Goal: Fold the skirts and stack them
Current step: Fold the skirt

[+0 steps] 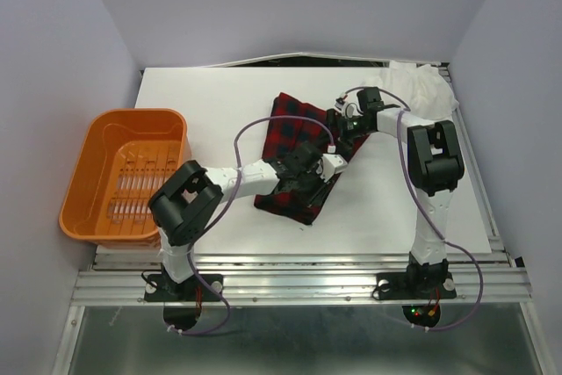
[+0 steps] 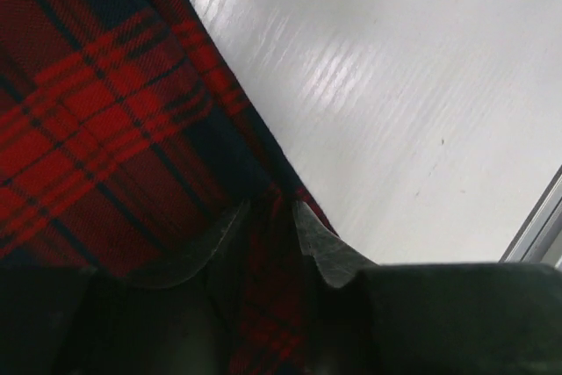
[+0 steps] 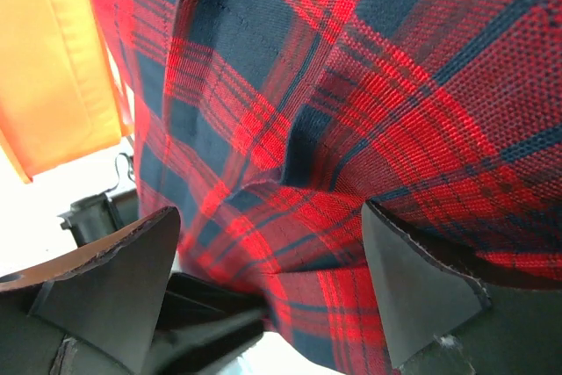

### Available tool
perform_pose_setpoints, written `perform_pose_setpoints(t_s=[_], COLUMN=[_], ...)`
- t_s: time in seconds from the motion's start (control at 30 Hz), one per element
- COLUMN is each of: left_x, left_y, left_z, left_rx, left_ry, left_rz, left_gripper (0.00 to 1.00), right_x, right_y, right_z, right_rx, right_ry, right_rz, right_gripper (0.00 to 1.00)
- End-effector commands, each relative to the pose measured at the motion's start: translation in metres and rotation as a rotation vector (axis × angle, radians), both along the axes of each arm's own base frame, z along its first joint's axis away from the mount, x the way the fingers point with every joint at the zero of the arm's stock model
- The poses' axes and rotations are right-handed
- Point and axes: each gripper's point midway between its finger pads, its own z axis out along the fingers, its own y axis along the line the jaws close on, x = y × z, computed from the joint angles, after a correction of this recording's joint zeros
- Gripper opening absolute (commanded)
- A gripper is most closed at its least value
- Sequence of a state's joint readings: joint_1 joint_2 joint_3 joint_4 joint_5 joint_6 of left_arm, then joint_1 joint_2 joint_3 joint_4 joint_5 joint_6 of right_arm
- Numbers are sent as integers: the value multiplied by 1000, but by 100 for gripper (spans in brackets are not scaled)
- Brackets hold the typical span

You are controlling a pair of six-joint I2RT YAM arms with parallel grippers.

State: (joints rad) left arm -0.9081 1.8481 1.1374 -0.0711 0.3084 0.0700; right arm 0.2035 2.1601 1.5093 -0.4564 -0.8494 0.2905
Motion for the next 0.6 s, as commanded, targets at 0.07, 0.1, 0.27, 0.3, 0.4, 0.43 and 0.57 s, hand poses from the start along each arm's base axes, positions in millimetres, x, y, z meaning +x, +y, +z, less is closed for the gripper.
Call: perform_pose_setpoints(t_s=[0.07, 0.1, 0.27, 0.3, 0.4, 0.43, 0.57], left_x=[-8, -8, -13, -2, 17, 17, 30], left_y=[23, 27, 63, 77, 112, 120, 142], left_z=[75, 83, 90, 86, 60, 43, 3], left_rx=[4, -2, 11, 5, -1, 14, 54], left_ry=[-105, -124, -184, -154, 23, 99, 170], left_rz=[-37, -41, -101, -77, -30, -27, 20], left_gripper=[46, 49, 90, 91, 91, 87, 79], right_x=[-4, -4, -1, -1, -1, 2, 7], right_y=[-19, -20, -21, -21, -22, -22, -22], right_z=[-47, -47, -48, -47, -45, -44, -51], right_rx=[-141, -143, -154, -155, -157, -161, -196], right_ry=[-7, -10, -35, -40, -61, -78, -107], right_rz=[24, 26, 39, 41, 57, 64, 102], right_gripper=[89, 89, 90, 90, 91, 92, 93])
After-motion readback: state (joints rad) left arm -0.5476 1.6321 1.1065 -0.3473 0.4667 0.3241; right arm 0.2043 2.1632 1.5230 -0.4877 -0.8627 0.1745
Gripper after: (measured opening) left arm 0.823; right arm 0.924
